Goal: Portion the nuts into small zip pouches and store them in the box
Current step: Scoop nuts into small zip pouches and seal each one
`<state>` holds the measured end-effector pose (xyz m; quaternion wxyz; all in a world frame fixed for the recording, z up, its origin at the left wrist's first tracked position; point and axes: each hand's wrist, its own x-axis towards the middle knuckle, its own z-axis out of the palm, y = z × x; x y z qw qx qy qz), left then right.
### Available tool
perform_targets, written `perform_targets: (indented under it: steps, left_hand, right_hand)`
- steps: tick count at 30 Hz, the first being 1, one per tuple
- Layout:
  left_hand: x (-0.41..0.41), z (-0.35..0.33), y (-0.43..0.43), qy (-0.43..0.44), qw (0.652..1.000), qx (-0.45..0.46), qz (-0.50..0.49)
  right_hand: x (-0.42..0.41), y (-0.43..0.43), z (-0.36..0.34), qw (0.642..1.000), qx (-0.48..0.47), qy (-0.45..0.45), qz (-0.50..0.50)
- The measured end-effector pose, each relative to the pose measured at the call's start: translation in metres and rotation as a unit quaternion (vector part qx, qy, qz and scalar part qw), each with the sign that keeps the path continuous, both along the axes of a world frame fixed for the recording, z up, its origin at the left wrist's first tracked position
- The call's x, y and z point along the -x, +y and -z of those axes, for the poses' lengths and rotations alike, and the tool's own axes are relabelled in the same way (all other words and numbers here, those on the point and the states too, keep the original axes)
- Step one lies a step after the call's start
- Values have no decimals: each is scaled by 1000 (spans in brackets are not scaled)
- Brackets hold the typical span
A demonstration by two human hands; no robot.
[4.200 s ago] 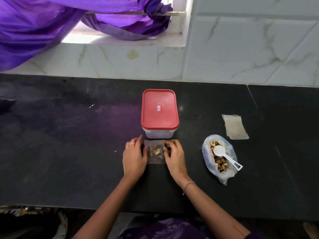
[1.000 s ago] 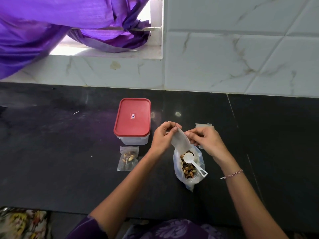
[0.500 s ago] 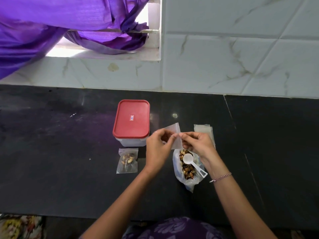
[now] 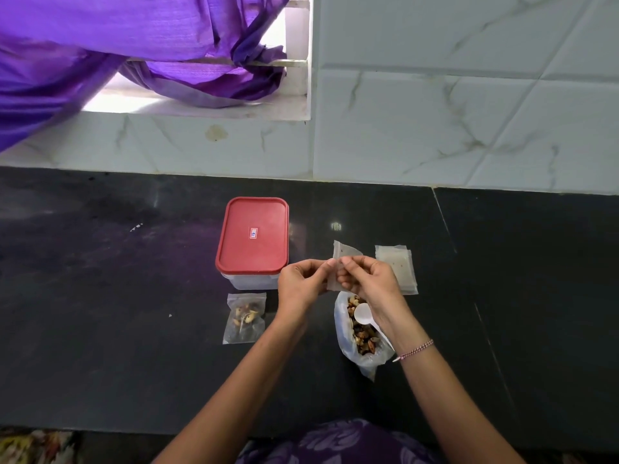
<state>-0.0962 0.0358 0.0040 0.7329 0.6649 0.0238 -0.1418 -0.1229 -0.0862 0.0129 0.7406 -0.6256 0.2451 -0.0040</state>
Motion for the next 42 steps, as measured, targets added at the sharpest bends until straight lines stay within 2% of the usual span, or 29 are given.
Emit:
perform_targets:
  steps: [6, 10, 12, 15, 18, 20, 24, 26, 27, 31, 32, 36, 42]
  left_hand:
    - [-2, 0, -5, 13, 1000, 5, 20]
    - [-6, 3, -6, -24, 998, -47, 25]
    - [-8, 6, -4, -82, 989, -118, 17]
    - [-13, 9, 1, -210, 943, -256, -16]
    - [-11, 8, 2, -279, 908, -311, -27]
    - [-8, 6, -1, -288, 908, -304, -13]
    - [-2, 4, -5, -294, 915, -275, 9]
    - [-2, 6, -3, -296, 914, -279, 9]
    - [-2, 7, -1, -299, 909, -289, 4]
    - [-7, 8, 5, -319, 884, -342, -17]
    - [-7, 6, 4, -327, 878, -350, -16]
    - [-2, 3, -2, -353, 875, -332, 17]
    - [-4, 7, 4, -384, 853, -352, 11]
  right_hand:
    - [-1, -1, -2, 988, 152, 5, 6]
    - [0, -8, 2, 985, 171, 14, 2]
    - [0, -11, 4, 968, 250, 14, 7]
    - [4, -12, 2, 917, 398, -12, 33]
    - [5, -6, -2, 879, 472, -53, 44]
    - [3, -1, -3, 884, 462, -60, 33]
    - [-3, 5, 1, 931, 363, -28, 6]
    - [-3, 3, 3, 936, 353, -18, 2]
    - [-2, 2, 3, 927, 375, -18, 2]
    - [0, -3, 0, 856, 517, -26, 14]
    - [0, -1, -1, 851, 524, -29, 8]
    - [-5, 6, -4, 881, 472, -34, -20]
    - [-3, -9, -7, 841, 538, 21, -55]
